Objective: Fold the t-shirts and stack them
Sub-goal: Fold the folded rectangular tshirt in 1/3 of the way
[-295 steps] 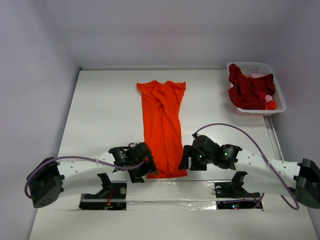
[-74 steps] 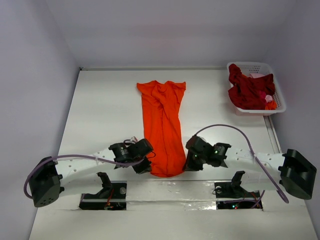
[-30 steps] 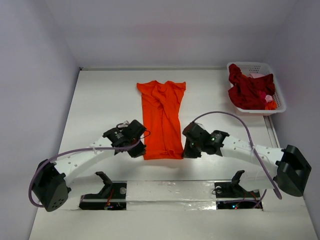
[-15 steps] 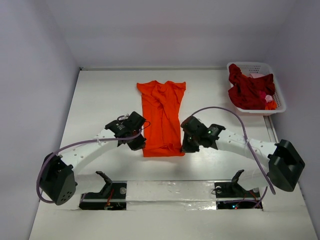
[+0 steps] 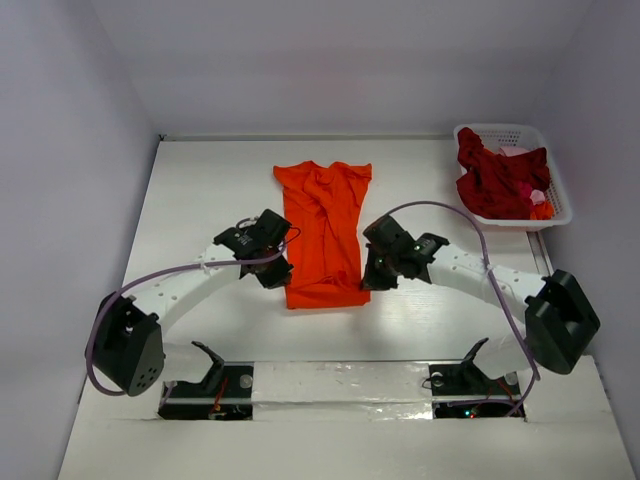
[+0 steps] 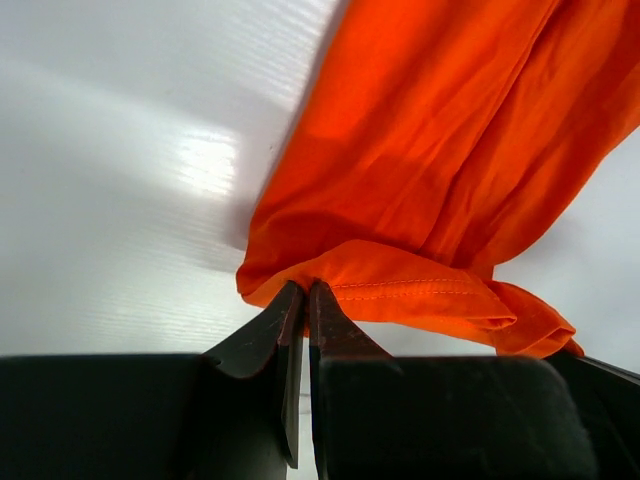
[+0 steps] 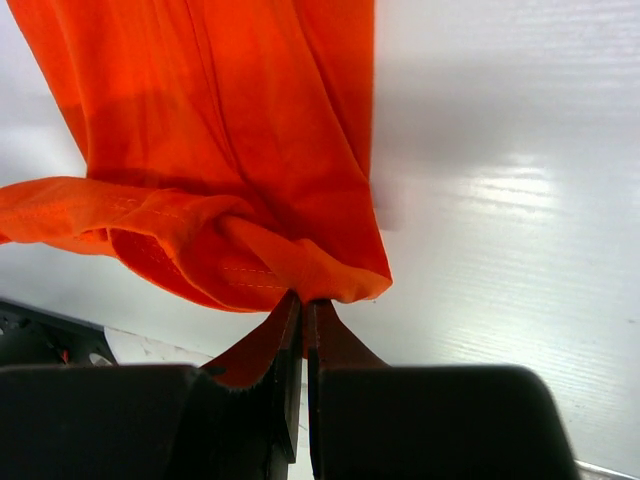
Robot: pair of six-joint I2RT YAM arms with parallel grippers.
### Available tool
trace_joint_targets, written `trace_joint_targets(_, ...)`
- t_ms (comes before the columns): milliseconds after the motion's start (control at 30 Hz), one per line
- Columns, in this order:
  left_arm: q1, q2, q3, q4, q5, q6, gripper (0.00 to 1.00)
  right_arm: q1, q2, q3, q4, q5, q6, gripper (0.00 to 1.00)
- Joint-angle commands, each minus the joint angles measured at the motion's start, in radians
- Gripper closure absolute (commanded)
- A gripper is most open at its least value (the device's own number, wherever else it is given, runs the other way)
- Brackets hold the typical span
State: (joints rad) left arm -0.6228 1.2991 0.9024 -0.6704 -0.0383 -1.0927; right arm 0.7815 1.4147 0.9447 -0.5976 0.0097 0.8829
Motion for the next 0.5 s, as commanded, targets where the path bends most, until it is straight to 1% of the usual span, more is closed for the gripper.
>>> trace_joint_targets(0,0.026,0.02,0.055,0.003,-0.015,0.05,1.0,-0.024,0.016,0.063,0.002,-0.001,-0.05,1.0)
trace_joint_targets(200,0.064,0.058,0.087,0.023,-0.017,0.083,1.0,-0.056,0.05,0.12,-0.008,-0.001,-0.087,1.0)
trace_joint_targets(433,0.095,0.1,0.125,0.038,-0.017,0.12,1.0,-0.065,0.095,0.174,-0.019,-0.001,-0.127,1.0)
trace_joint_targets(467,0.095,0.104,0.128,0.041,-0.017,0.125,1.0,-0.076,0.099,0.181,-0.016,-0.029,-0.131,1.0)
